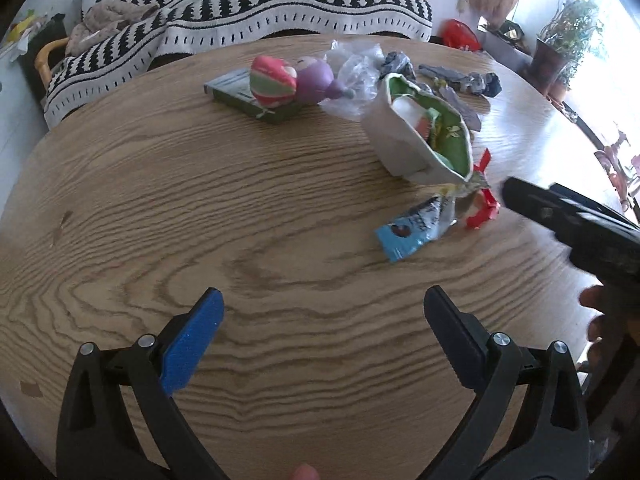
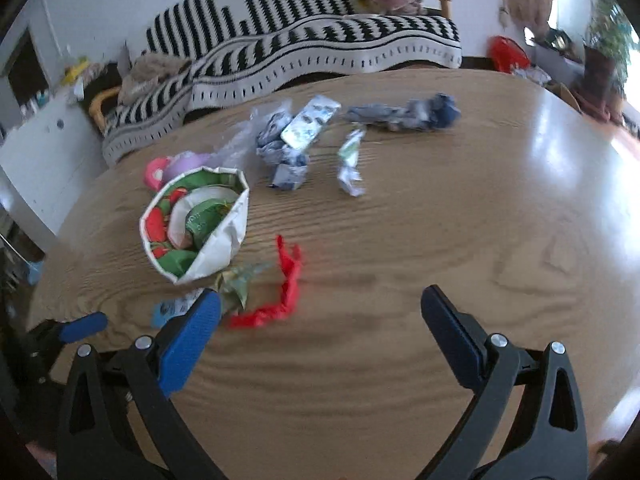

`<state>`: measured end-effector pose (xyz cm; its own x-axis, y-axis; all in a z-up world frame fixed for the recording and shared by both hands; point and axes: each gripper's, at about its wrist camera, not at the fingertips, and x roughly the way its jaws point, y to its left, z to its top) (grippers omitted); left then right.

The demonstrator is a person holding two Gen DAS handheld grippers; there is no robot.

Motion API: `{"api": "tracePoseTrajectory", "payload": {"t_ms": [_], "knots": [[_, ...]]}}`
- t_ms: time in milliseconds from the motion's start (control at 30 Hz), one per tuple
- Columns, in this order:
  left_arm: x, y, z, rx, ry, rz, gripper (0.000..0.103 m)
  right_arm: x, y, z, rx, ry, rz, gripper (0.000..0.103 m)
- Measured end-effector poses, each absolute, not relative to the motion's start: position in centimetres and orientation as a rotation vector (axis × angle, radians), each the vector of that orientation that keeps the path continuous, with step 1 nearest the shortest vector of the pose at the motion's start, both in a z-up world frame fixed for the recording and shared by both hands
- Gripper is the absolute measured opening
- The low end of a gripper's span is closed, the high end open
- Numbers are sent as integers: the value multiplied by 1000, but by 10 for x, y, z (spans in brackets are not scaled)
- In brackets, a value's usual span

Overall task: Collect trash
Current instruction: 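Grasp the silver-green wrapper with the left tool while the right tool grasps red ribbon, then carry the wrapper and red ribbon to the black bin and open both tools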

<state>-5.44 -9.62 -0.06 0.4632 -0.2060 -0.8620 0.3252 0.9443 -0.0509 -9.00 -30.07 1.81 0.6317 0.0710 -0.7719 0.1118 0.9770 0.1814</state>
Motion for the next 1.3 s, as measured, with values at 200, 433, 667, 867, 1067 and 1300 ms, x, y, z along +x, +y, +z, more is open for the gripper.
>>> {"api": "tracePoseTrajectory", "payload": {"t_ms": [200,433,667,867,1067,1300], "knots": [[-45,-104,-4,148,1029,-348,97,-81,-300,-2,109,935,-87,97],[-33,-129,-5,167,1000,-396,97,-84,-327,-8,80,938,-131,97],[-29,-148,-10,241,943,-447,98,-82,-321,-9,57,914,-101,98],[-27,-147,-10,252,932,-492,97,-83,-319,-9,57,913,-96,98],[-34,-151,-1,244,897,-565,16,-93,-300,-1,12,863,0,14],[-39,-139,5,95,971,-613,5,-101,-290,6,97,865,54,13]]}}
